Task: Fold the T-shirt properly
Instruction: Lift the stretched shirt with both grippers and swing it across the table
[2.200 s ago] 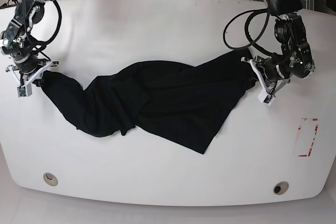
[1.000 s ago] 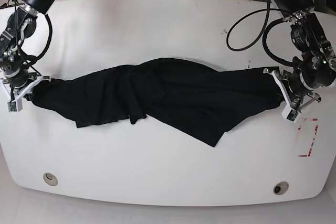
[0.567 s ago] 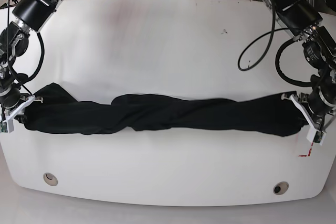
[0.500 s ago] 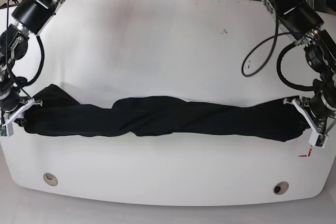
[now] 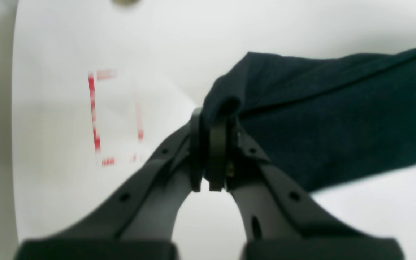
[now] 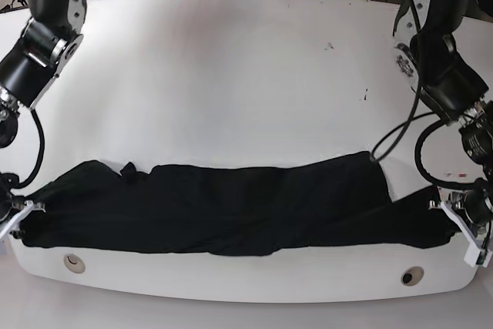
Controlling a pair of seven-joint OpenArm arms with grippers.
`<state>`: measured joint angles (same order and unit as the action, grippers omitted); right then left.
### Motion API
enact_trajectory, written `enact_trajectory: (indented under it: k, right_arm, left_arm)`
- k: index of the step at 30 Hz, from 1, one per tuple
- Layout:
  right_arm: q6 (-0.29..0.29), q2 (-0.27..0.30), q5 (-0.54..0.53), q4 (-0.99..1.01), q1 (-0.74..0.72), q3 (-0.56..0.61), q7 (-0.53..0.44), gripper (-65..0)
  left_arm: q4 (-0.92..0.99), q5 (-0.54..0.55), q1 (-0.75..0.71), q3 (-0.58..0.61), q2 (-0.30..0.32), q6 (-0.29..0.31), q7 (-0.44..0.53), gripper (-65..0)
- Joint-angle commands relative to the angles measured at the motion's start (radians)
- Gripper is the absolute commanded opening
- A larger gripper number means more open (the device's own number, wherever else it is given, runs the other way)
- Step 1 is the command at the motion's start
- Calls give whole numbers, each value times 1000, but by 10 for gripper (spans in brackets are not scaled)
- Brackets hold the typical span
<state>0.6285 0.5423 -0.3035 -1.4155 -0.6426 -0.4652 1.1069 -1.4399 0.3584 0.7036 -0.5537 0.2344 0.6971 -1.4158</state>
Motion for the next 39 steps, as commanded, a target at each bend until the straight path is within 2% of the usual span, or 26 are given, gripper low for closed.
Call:
enact_trajectory:
  k: [1, 7, 10, 14, 21, 27, 31, 39]
  right_arm:
    - [-11, 38, 0, 6, -90, 16, -34, -650]
    - [-11, 45, -3, 29, -199, 59, -31, -650]
    - [-11, 45, -7, 29, -256, 96, -31, -650]
    - [-6, 43, -1, 32, -325, 131, -31, -650]
    - [-3, 43, -9, -44, -334, 131, -7, -650]
    - [-3, 38, -9, -106, -247, 125, -7, -650]
    - [-2, 28, -9, -164, -139, 69, -7, -650]
    - [-2, -47, -9, -288, 109, -30, -7, -650]
  left_arm:
    - [52, -15, 109, -1, 49, 1, 20, -650]
    - [212, -11, 279, 1, 70, 1, 20, -650]
    - [250, 18, 270, 1, 101, 1, 20, -650]
    - [250, 60, 267, -32, 109, 1, 20, -650]
    - [164, 70, 261, -79, 110, 1, 20, -650]
    - [66, 75, 235, -32, 109, 1, 20, -650]
    - [6, 75, 166, 2, 101, 1, 20, -650]
    - [-45, 77, -57, 8, 21, 1, 20, -650]
